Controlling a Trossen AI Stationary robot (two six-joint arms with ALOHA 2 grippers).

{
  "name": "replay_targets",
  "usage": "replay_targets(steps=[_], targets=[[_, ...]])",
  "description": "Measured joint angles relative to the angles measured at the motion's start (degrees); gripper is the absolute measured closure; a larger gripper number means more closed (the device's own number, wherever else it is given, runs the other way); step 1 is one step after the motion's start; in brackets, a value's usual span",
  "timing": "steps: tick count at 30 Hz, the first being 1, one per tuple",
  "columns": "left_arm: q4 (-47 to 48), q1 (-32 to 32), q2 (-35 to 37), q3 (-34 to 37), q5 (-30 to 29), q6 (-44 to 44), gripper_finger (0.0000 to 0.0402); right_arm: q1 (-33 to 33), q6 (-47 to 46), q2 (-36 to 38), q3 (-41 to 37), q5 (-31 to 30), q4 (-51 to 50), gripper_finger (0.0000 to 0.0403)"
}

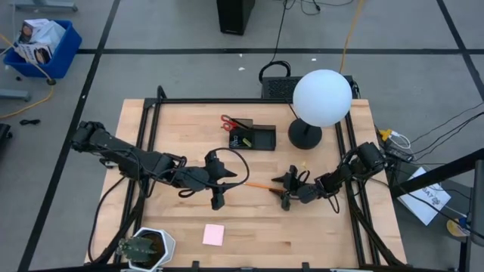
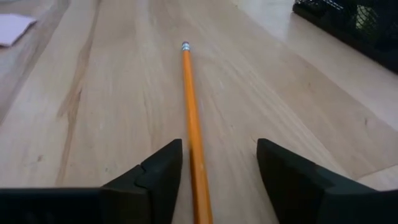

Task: Pick and place office supplies into organizer
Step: Put the yellow pencil into the black desk organizer

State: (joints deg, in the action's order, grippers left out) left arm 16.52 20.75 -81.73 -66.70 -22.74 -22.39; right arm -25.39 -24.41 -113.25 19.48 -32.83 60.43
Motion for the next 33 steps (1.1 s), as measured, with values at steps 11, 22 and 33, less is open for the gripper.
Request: replay_targets(steps=[11, 22, 33], targets=[[-0.01, 0.0, 0.0, 0.0, -0.31, 0.18, 0.0254, -1.79, -2.31, 0.0, -0.74, -1.68, -3.29, 0.0264], [-0.03, -0.02, 0.0, 0.0, -0.46, 0.13, 0.0254, -1.81, -2.98, 0.13, -0.63, 0.58, -6.0, 0.0378], [-0.01, -0.02, 0.0, 0.0, -0.28, 0.9, 0.0254, -1.71, -1.75, 1.33, -0.74, 2.57, -2.36, 0.0388]])
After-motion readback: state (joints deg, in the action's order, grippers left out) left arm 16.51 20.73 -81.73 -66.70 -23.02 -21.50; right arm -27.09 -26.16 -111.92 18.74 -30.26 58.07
